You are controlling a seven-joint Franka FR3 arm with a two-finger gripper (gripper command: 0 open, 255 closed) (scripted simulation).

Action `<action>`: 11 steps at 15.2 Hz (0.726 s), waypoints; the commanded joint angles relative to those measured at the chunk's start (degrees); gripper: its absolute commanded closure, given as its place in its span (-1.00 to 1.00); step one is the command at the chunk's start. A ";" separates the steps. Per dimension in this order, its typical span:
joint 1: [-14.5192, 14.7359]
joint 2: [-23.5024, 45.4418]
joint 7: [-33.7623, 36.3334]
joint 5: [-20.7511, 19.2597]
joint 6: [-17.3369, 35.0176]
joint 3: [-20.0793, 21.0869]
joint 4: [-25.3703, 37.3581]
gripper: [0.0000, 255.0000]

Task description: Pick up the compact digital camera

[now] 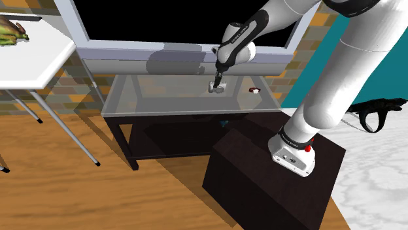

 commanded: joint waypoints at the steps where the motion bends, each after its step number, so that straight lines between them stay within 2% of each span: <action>1: -0.16 1.73 -1.06 1.42 1.57 0.53 0.12 -1.00; 5: -0.69 3.87 -2.56 3.34 3.50 1.42 0.25 -1.00; 6: -0.66 3.86 -2.52 3.35 3.56 1.44 0.18 1.00; 11: -0.69 3.88 -2.59 3.40 3.63 1.46 0.13 1.00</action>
